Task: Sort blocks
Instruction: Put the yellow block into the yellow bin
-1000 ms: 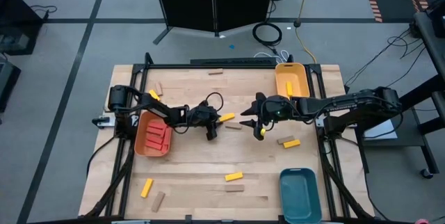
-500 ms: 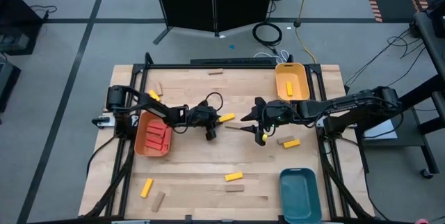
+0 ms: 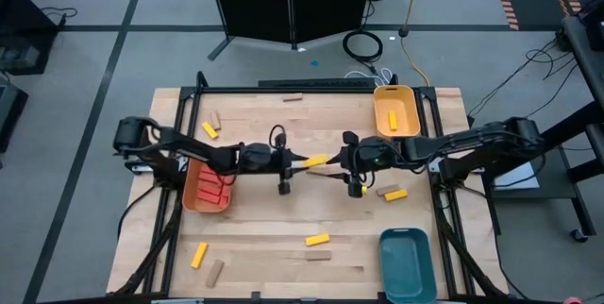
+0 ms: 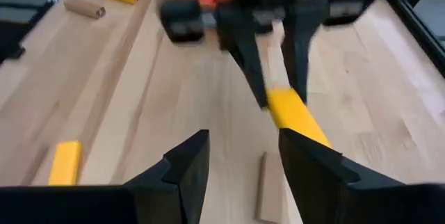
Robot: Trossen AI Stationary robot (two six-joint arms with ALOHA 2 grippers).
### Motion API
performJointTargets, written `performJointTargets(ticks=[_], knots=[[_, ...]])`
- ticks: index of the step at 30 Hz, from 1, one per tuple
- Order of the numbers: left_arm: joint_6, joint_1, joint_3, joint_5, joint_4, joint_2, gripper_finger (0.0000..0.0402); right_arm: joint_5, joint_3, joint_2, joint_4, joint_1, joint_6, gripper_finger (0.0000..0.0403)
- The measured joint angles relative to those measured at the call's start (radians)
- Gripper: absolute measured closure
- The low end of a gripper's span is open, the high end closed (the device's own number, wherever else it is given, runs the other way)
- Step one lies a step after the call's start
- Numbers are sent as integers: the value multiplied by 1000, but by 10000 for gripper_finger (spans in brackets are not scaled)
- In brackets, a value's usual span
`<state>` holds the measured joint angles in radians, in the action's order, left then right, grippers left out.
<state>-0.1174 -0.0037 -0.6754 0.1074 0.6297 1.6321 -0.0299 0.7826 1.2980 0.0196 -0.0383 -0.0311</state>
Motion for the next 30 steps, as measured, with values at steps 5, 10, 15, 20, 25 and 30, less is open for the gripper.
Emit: performJointTargets(ticks=[5,10,15,20,25,30], knots=[[-54,-27,0,0,-4,-19,304,-67,1,45,-63,-3,-76,215],[-49,-27,0,2,-42,-19,304,-80,1,87,-135,-3,-127,178],[-48,-27,0,3,-44,-19,304,-79,2,107,-108,-3,-108,150],[-57,-27,0,6,-36,-19,304,-79,2,140,-107,-2,-104,146],[-72,-27,0,5,-37,-19,304,-80,1,154,-122,-1,-104,154],[-72,-27,0,5,-37,-19,304,-130,1,154,-122,-1,-86,172]])
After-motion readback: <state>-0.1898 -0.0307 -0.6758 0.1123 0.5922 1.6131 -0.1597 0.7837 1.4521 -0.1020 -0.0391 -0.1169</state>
